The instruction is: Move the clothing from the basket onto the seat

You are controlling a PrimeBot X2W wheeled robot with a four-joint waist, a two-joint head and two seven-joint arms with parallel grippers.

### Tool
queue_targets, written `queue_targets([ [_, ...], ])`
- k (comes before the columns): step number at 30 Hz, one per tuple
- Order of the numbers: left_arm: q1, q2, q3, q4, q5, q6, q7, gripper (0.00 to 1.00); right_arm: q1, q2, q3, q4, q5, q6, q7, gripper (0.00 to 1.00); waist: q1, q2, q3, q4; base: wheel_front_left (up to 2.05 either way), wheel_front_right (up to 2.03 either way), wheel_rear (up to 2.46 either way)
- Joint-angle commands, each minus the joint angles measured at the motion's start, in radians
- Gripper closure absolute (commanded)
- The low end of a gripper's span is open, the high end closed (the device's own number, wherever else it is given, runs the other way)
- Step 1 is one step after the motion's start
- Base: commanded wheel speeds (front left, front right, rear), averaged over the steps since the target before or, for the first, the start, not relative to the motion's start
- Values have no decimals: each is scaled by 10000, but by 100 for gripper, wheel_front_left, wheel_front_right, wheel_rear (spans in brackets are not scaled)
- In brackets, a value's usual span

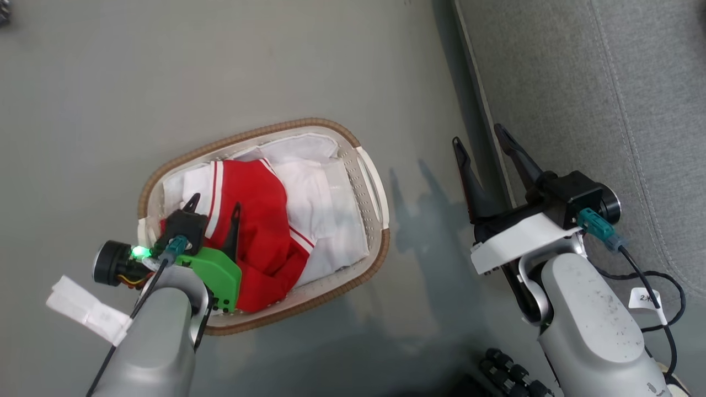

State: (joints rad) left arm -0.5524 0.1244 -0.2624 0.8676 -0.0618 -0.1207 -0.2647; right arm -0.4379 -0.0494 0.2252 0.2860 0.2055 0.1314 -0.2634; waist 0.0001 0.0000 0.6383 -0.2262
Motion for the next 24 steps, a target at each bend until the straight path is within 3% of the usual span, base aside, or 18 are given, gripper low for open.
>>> queue_targets([
  [1, -340, 116, -38, 299, 68, 107, 8, 0, -134, -36, 20, -49, 80, -14, -19, 0, -1, 0, 405, -185, 0, 0, 0],
  [13, -2269, 170, -826, 3423, 824, 465, 612, 0, -153, -37, 230, -155, 436, -14, -19, 0, -1, 0, 835, -374, 0, 0, 0],
  [24, -3098, 311, -1402, 4119, 1142, 494, 2352, 0, -141, -36, 440, -204, 622, -14, -19, 0, -1, 0, 1020, -596, 0, 0, 0],
])
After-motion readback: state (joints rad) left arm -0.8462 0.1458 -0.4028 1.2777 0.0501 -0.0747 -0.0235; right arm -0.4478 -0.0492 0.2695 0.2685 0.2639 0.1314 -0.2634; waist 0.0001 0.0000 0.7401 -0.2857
